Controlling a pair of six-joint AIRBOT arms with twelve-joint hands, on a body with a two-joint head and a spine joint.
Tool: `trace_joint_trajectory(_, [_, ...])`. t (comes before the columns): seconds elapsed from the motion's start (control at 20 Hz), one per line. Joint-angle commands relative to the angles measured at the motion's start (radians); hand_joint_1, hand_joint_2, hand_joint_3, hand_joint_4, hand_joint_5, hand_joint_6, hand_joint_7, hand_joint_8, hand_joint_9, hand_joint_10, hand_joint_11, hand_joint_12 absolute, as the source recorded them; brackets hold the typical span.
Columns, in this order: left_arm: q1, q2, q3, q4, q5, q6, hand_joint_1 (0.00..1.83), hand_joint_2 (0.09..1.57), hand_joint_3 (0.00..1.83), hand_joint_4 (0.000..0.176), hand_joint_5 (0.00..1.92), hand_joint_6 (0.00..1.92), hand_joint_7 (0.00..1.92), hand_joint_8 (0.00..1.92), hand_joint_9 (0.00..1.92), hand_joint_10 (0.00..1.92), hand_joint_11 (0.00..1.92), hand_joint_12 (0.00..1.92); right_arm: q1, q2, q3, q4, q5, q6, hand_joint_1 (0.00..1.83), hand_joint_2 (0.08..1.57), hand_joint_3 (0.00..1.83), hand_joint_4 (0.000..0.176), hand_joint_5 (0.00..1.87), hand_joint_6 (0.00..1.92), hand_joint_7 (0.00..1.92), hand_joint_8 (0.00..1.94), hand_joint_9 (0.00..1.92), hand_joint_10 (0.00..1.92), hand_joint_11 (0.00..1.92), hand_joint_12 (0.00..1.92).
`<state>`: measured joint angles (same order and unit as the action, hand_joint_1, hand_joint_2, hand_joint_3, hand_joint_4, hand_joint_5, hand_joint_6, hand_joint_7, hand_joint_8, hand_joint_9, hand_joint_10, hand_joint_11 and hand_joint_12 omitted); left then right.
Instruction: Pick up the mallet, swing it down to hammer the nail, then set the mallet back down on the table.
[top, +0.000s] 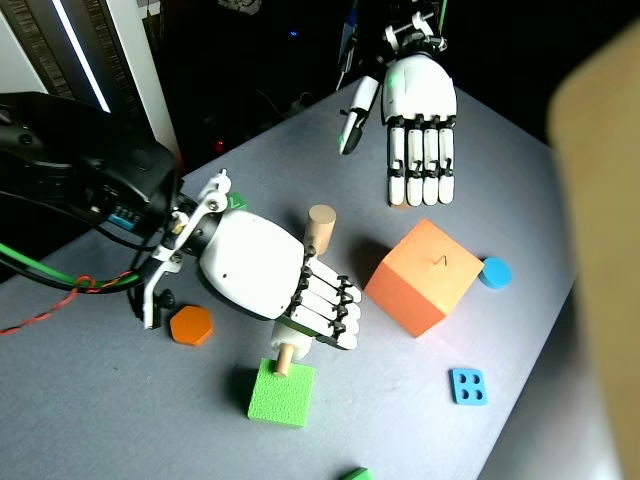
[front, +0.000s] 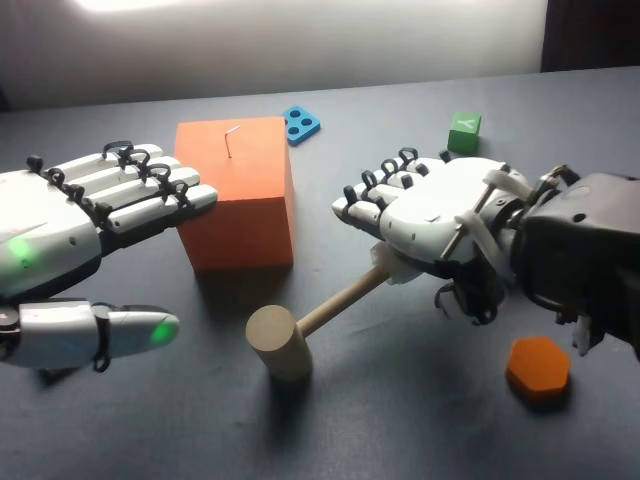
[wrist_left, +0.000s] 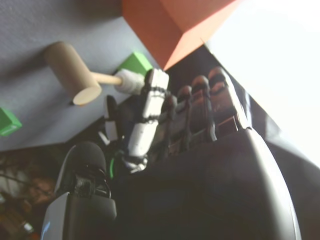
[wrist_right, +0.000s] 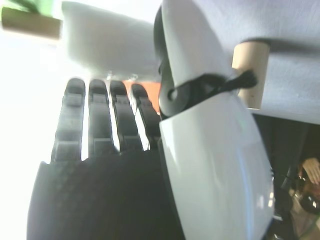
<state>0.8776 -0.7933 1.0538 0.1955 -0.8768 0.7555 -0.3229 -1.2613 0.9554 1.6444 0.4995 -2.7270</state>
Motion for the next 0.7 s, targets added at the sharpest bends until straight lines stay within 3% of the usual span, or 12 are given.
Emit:
trace_joint_trajectory(0.0, [-0.005, -0.005, 0.008, -0.036, -0.117, 0.005, 0.00, 1.30, 0.00, 0.000, 0.00, 0.00, 0.00, 0.00, 0.00, 0.00, 0.00, 0.00, 0.001, -0.002, 0.008, -0.045, 0.014, -0.005, 1.35, 1.02, 0.00, 0.000, 0.00, 0.00, 0.00, 0.00, 0.00, 0.00, 0.00, 0.00])
trace_joint_trajectory(0.65, [-0.002, -0.082, 0.064, -0.107, -0.121, 0.047, 0.00, 1.29, 0.00, 0.000, 0.00, 0.00, 0.00, 0.00, 0.00, 0.00, 0.00, 0.00, -0.034, -0.095, 0.125, -0.045, -0.029, 0.021, 1.34, 1.02, 0.00, 0.000, 0.00, 0.00, 0.00, 0.00, 0.00, 0.00, 0.00, 0.00])
